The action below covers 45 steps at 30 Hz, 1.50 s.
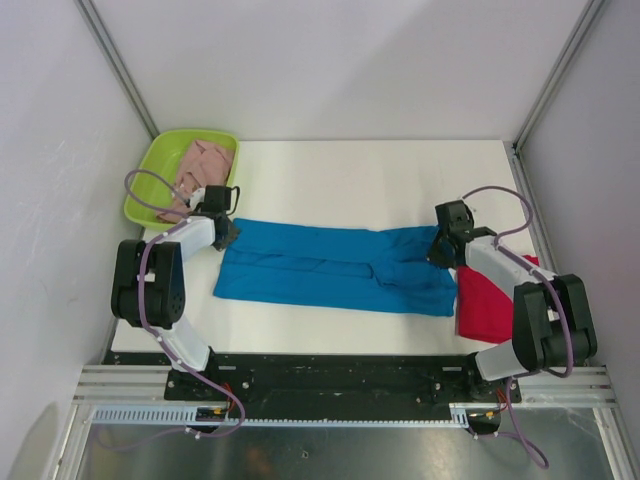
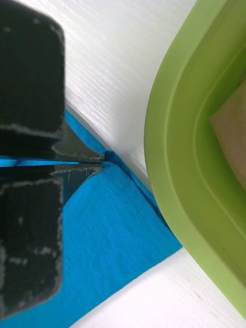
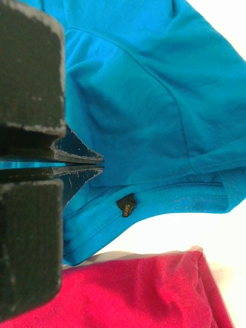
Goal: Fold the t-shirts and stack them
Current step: Fold the other side of the tshirt into a rectangle
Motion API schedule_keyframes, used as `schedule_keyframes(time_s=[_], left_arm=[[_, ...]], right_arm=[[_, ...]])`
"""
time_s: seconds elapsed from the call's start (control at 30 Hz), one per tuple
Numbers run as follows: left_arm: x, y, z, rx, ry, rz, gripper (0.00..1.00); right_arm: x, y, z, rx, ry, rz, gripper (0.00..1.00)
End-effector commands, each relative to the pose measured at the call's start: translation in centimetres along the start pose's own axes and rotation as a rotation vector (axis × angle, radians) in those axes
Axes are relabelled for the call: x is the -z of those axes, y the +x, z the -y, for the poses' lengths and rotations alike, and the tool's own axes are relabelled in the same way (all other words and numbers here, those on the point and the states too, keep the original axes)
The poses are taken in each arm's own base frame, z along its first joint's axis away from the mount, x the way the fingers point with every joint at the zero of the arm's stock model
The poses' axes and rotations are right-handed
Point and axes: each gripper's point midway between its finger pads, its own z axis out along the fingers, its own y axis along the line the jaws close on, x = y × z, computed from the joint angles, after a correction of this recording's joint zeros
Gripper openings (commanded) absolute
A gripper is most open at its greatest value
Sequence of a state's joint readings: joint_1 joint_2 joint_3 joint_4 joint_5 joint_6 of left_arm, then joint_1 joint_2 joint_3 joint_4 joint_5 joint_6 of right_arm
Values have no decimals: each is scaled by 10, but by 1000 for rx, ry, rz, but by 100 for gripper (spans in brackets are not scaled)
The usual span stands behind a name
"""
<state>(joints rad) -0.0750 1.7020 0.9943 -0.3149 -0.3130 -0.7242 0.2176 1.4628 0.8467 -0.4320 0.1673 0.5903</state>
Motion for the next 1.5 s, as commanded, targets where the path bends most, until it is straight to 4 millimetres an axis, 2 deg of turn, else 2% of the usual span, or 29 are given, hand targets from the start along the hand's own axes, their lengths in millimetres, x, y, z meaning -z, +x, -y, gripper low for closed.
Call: schedule_keyframes(time_s=[0.0, 0.33, 0.77, 1.47], left_arm=[[13, -24, 9, 12, 44, 64, 0], [29, -32, 6, 16, 56, 88, 0], [34, -35, 0, 27, 58, 90, 0], [40, -21, -13, 27, 52, 71, 0]], right_arm=[[18, -13, 0, -4, -25, 48, 0], [49, -28, -2, 2, -42, 84, 0], [80, -45, -7, -2, -66, 131, 0], [95, -31, -4, 14, -53, 111, 0]])
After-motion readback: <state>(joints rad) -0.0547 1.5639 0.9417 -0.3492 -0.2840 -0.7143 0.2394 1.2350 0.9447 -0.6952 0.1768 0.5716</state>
